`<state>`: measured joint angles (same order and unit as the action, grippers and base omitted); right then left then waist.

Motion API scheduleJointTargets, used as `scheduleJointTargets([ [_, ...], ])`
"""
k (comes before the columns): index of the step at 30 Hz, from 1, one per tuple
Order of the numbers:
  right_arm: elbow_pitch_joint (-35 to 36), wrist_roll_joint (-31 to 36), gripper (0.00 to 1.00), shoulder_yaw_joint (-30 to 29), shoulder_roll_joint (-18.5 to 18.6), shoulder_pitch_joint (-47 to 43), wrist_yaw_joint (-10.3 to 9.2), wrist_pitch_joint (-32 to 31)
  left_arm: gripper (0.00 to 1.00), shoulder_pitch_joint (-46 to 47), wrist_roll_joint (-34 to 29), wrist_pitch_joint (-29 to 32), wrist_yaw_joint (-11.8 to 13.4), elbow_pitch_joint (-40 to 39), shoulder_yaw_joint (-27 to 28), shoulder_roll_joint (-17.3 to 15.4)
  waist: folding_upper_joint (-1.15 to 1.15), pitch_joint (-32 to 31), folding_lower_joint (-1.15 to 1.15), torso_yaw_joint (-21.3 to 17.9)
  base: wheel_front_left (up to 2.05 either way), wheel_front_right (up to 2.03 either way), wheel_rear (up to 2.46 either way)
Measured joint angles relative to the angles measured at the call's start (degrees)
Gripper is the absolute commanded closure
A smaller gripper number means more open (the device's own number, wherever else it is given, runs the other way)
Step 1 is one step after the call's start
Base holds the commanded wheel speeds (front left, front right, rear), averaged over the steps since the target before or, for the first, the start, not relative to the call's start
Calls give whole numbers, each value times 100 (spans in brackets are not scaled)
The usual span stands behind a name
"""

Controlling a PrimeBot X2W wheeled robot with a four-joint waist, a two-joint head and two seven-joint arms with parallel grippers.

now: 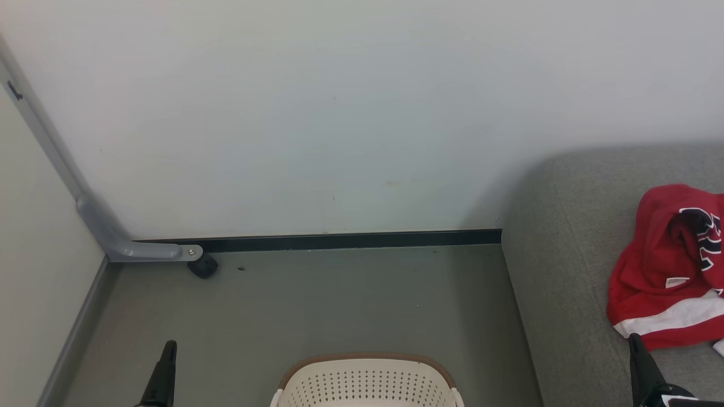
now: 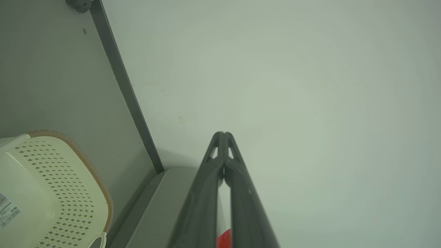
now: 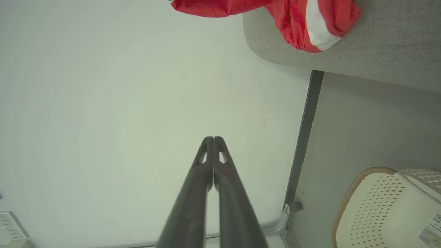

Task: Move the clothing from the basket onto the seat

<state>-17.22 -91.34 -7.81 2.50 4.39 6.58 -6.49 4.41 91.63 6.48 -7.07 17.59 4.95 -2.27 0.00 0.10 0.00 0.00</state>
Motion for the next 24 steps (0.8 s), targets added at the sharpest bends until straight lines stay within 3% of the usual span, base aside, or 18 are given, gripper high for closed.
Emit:
scheduleJointTargets([
  [24, 1, 0, 100, 0, 0, 2, 0, 0, 100, 0, 1, 0, 0, -4, 0, 0, 0, 0, 0, 0, 0, 0, 0],
])
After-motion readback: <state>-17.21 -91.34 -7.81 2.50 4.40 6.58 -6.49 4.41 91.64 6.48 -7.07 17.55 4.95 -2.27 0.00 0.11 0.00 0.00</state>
